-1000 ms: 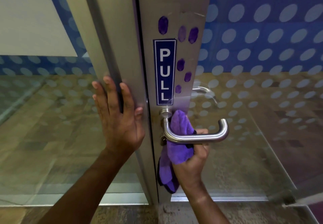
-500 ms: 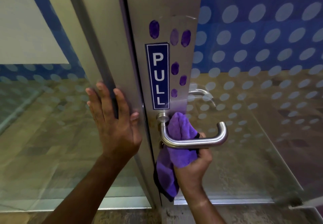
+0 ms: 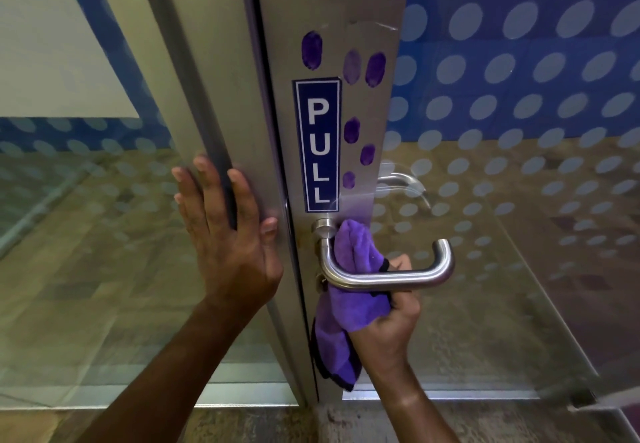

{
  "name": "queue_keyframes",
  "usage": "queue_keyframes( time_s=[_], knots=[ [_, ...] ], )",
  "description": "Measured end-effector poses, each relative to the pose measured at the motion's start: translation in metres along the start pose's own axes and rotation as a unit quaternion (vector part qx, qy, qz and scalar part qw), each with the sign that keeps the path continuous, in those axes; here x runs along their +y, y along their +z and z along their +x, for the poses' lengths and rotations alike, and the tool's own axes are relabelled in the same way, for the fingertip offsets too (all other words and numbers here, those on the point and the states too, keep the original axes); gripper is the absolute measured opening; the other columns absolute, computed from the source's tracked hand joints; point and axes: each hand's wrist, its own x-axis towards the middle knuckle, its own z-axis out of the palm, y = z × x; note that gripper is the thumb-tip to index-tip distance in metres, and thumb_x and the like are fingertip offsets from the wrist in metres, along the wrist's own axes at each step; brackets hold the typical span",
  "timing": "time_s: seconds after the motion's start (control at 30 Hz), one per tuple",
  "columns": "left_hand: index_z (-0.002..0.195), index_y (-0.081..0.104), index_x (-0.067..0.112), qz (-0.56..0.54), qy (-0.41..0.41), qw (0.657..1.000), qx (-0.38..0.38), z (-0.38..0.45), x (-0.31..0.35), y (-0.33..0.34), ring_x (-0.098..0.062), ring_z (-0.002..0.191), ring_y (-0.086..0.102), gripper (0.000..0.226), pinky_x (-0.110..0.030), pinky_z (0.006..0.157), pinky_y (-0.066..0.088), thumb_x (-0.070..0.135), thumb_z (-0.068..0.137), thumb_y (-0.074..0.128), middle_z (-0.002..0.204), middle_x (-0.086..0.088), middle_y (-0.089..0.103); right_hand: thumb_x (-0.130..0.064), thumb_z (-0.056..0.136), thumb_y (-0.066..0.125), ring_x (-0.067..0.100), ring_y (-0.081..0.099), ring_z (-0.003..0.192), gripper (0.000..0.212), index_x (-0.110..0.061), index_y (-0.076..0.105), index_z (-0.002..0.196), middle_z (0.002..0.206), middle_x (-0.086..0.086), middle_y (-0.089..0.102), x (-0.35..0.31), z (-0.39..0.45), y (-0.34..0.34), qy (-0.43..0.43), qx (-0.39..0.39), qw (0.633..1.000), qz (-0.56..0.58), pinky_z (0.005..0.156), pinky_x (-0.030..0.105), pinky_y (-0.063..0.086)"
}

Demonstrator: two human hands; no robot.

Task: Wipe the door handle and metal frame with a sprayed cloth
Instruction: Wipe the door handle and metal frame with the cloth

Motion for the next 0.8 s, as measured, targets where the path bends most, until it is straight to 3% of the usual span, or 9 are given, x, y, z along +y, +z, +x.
queue_keyframes(
  time_s=[0.1,0.17,0.23,0.4,0.47,0.53,0.63,0.7,0.8],
  knots=[
    [0.157,-0.009,0.02,-0.005,-0.003,1.0,-0.003,0.0,0.001,0.0,-0.024,0.151,-0.02,0.078,-0.05,0.123,-0.005,0.021,0.099,0.042,0.163,0.003,-0.025,0.009,0.065,0.075,0.009,0.054,0.079,0.035,-0.014,0.071,0.091,0.088,-0.012,0.053,0.008,-0.004,-0.015,-0.07,-0.053,0.993,-0.082,0.069,0.022,0.045],
    [0.157,-0.009,0.02,-0.004,-0.003,1.0,-0.001,0.001,0.0,-0.001,-0.024,0.151,-0.02,0.079,-0.05,0.123,-0.005,0.02,0.098,0.043,0.163,0.003,-0.025,0.008,0.063,0.077,0.006,0.061,0.09,0.046,-0.009,0.076,0.105,0.098,-0.007,0.065,0.01,-0.011,-0.021,-0.05,-0.063,0.989,-0.128,0.077,0.022,0.051],
    [0.157,-0.009,0.02,-0.003,0.0,1.0,-0.001,0.001,0.0,-0.001,-0.024,0.152,-0.02,0.079,-0.05,0.123,-0.004,0.02,0.098,0.044,0.164,0.003,-0.024,0.009,0.061,0.081,0.009,0.065,0.088,0.052,-0.012,0.076,0.108,0.095,0.0,0.07,0.009,-0.016,-0.019,-0.007,-0.042,0.99,-0.135,0.077,0.028,0.055],
    [0.157,-0.007,0.019,-0.008,0.004,1.0,-0.001,0.0,-0.001,0.0,-0.025,0.152,-0.019,0.072,-0.05,0.124,-0.004,0.024,0.102,0.038,0.164,0.003,-0.023,0.002,0.064,0.082,0.002,0.064,0.085,0.045,-0.02,0.074,0.102,0.092,-0.01,0.071,-0.009,-0.012,0.009,0.064,0.053,0.997,0.005,0.078,0.024,0.052],
    [0.157,-0.007,0.018,-0.008,0.003,1.0,-0.002,-0.001,-0.002,0.001,-0.025,0.152,-0.02,0.071,-0.05,0.124,-0.004,0.025,0.103,0.037,0.164,0.002,-0.024,-0.004,0.068,0.082,0.005,0.059,0.079,0.04,-0.03,0.073,0.096,0.083,-0.005,0.065,-0.013,-0.011,0.014,0.061,0.064,0.996,0.011,0.074,0.025,0.049],
    [0.157,-0.008,0.019,-0.006,0.0,1.0,-0.002,-0.001,-0.002,0.001,-0.024,0.151,-0.02,0.071,-0.05,0.124,-0.004,0.025,0.103,0.037,0.163,0.003,-0.024,-0.011,0.072,0.079,0.004,0.054,0.078,0.031,-0.029,0.071,0.096,0.082,-0.007,0.057,-0.011,-0.006,0.011,0.014,0.043,0.999,-0.021,0.074,0.022,0.045],
    [0.157,-0.009,0.02,-0.004,0.003,1.0,-0.002,0.0,-0.001,0.001,-0.025,0.151,-0.019,0.074,-0.051,0.124,-0.003,0.023,0.101,0.039,0.163,0.003,-0.024,-0.012,0.075,0.073,0.004,0.053,0.082,0.025,-0.007,0.076,0.098,0.092,-0.015,0.055,0.003,-0.007,-0.005,-0.075,-0.027,0.987,-0.137,0.075,0.019,0.043],
    [0.157,-0.008,0.02,-0.008,0.002,1.0,0.0,-0.001,-0.001,0.0,-0.025,0.151,-0.019,0.076,-0.051,0.123,-0.003,0.021,0.1,0.042,0.163,0.003,-0.024,-0.005,0.072,0.075,0.012,0.059,0.086,0.034,-0.007,0.076,0.106,0.101,-0.005,0.062,0.013,-0.018,-0.018,-0.062,-0.065,0.976,-0.196,0.077,0.023,0.048],
    [0.157,-0.008,0.02,-0.011,0.0,1.0,0.001,0.0,0.0,-0.001,-0.025,0.151,-0.019,0.077,-0.051,0.123,-0.003,0.02,0.099,0.042,0.164,0.003,-0.024,-0.001,0.066,0.078,-0.002,0.056,0.081,0.029,-0.017,0.072,0.091,0.091,-0.009,0.053,0.017,-0.031,-0.023,-0.001,-0.031,0.983,-0.183,0.069,0.017,0.044]
  ],
)
